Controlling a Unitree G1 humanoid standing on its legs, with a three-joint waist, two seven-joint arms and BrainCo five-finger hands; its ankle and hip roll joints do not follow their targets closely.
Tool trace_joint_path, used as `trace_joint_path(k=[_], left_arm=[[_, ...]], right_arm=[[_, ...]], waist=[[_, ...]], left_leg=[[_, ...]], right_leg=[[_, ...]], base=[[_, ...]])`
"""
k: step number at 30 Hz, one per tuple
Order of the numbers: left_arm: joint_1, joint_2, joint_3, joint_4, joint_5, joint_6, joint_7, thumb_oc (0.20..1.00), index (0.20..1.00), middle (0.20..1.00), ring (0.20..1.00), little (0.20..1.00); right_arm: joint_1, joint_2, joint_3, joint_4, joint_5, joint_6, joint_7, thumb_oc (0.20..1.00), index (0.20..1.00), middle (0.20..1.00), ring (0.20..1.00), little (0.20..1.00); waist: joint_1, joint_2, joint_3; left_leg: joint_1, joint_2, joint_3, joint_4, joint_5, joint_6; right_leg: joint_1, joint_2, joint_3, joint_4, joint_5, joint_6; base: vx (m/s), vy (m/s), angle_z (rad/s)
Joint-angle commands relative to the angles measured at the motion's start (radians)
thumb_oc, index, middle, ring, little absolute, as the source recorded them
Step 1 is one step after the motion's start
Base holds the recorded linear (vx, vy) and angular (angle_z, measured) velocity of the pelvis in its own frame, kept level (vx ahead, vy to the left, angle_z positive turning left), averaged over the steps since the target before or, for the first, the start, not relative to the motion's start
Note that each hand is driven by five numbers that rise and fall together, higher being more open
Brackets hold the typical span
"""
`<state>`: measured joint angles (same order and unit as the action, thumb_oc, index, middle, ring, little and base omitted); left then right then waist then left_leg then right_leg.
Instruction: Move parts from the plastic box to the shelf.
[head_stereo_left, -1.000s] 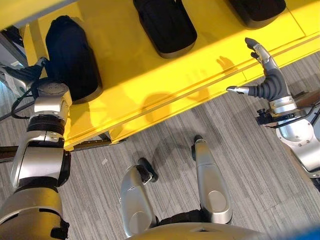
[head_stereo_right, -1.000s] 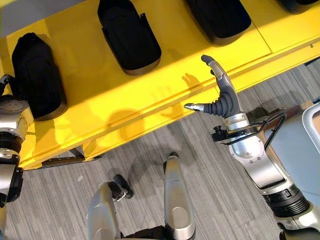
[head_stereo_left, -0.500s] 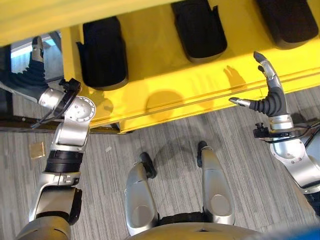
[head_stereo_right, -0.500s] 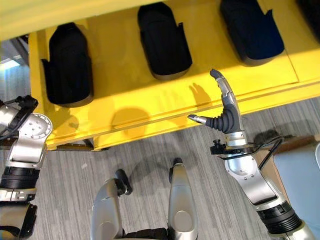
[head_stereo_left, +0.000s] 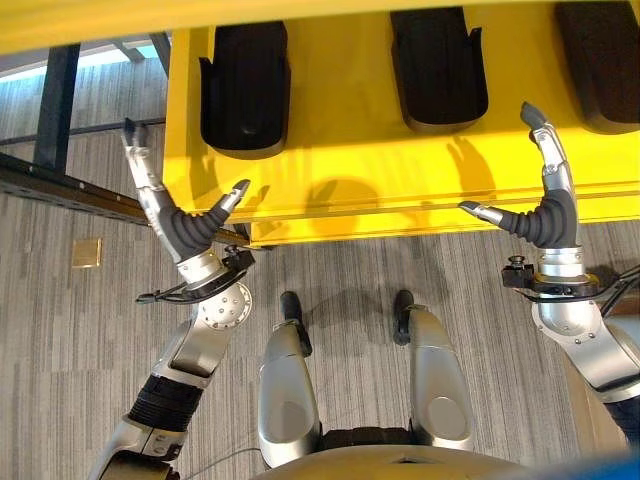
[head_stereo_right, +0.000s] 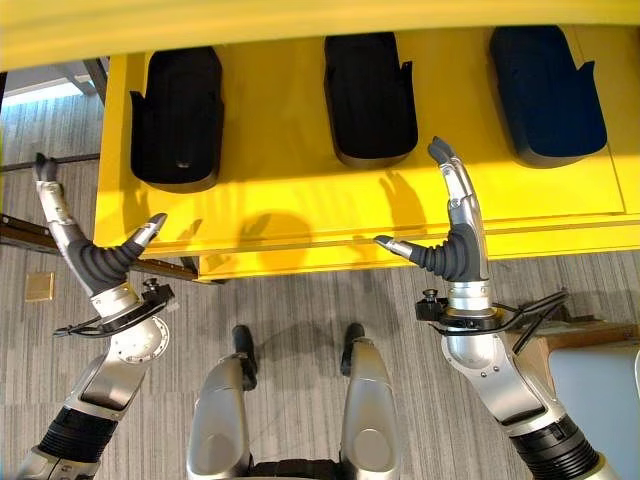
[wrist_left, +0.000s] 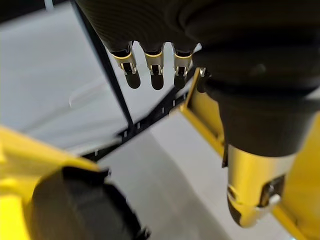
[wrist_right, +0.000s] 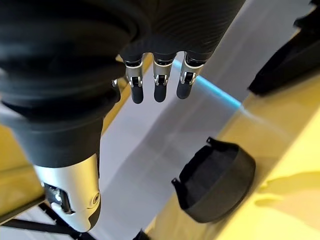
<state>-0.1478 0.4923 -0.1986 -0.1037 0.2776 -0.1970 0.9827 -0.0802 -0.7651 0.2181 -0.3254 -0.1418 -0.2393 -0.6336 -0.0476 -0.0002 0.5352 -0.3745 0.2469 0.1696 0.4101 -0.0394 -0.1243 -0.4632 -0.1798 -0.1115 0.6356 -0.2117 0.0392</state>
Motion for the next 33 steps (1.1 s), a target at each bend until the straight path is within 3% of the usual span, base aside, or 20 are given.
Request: trace_joint_path(k=[1,8,10,14,15,22,28,33], left_arm=[[0.017,0.079,-0.007,-0.003,0.013,0.026,-0.03,1.0,1.0,1.0,1.0,1.0],[0.01,0.125,-0.059,0.081,0.045,0.097,-0.088,1.0,1.0,1.0,1.0,1.0],[0.009,0.128,-0.07,0.096,0.016,0.106,-0.058,1.0,1.0,1.0,1.0,1.0],[0.038,0.123,-0.061,0.107,0.023,0.1,-0.017,1.0,1.0,1.0,1.0,1.0],[0.052,0.123,-0.056,0.108,0.022,0.1,-0.02,1.0,1.0,1.0,1.0,1.0],[0.1,0.164,-0.066,0.148,0.082,0.154,-0.097,1.0,1.0,1.0,1.0,1.0],[0.119,0.185,-0.085,0.189,0.045,0.152,-0.119,1.0,1.0,1.0,1.0,1.0],[0.154,0.19,-0.107,0.204,0.094,0.13,-0.144,1.0,1.0,1.0,1.0,1.0]], right_arm=[[-0.046,0.006,-0.012,-0.006,-0.023,-0.093,-0.071,1.0,1.0,1.0,1.0,1.0],[-0.036,-0.018,-0.027,0.008,-0.014,-0.11,-0.078,1.0,1.0,1.0,1.0,1.0],[-0.03,-0.017,-0.028,0.005,-0.022,-0.104,-0.085,1.0,1.0,1.0,1.0,1.0],[-0.016,-0.008,-0.031,0.006,-0.039,-0.105,-0.099,1.0,1.0,1.0,1.0,1.0],[-0.011,-0.005,-0.031,0.007,-0.046,-0.109,-0.107,1.0,1.0,1.0,1.0,1.0],[0.002,-0.024,-0.036,0.02,-0.028,-0.125,-0.106,1.0,1.0,1.0,1.0,1.0],[0.018,-0.032,-0.052,0.009,-0.029,-0.115,-0.105,1.0,1.0,1.0,1.0,1.0],[0.037,-0.044,-0.061,0.006,-0.016,-0.116,-0.1,1.0,1.0,1.0,1.0,1.0]], waist=[[-0.009,-0.032,-0.035],[-0.026,-0.026,-0.046],[-0.029,-0.026,-0.044],[-0.025,-0.028,-0.045],[-0.023,-0.028,-0.042],[-0.022,-0.026,-0.039],[-0.026,-0.02,-0.04],[-0.029,-0.018,-0.043]], left_leg=[[-0.004,-0.076,0.046,0.092,-0.128,0.105],[0.001,-0.073,0.049,0.116,-0.143,0.111],[-0.007,-0.071,0.059,0.117,-0.126,0.122],[-0.002,-0.076,0.047,0.128,-0.15,0.116],[-0.01,-0.072,0.058,0.123,-0.129,0.124],[-0.003,-0.078,0.048,0.134,-0.156,0.12],[-0.007,-0.08,0.047,0.152,-0.162,0.122],[-0.001,-0.081,0.047,0.151,-0.162,0.125]], right_leg=[[0.08,0.033,-0.068,-0.016,-0.055,-0.02],[0.078,0.03,-0.058,-0.005,-0.058,-0.019],[0.07,0.03,-0.066,-0.009,-0.039,-0.028],[0.077,0.03,-0.056,-0.009,-0.052,-0.019],[0.069,0.029,-0.065,-0.016,-0.033,-0.028],[0.072,0.025,-0.052,0.001,-0.055,-0.017],[0.071,0.024,-0.052,0.004,-0.056,-0.017],[0.073,0.023,-0.049,0.008,-0.059,-0.02]], base=[[0.08,-0.009,-0.03],[0.05,0.025,0.01],[0.0,0.011,0.0],[0.02,-0.007,-0.04],[-0.05,-0.03,-0.02],[0.02,0.004,0.0],[0.02,0.001,-0.01],[0.02,0.008,0.0]])
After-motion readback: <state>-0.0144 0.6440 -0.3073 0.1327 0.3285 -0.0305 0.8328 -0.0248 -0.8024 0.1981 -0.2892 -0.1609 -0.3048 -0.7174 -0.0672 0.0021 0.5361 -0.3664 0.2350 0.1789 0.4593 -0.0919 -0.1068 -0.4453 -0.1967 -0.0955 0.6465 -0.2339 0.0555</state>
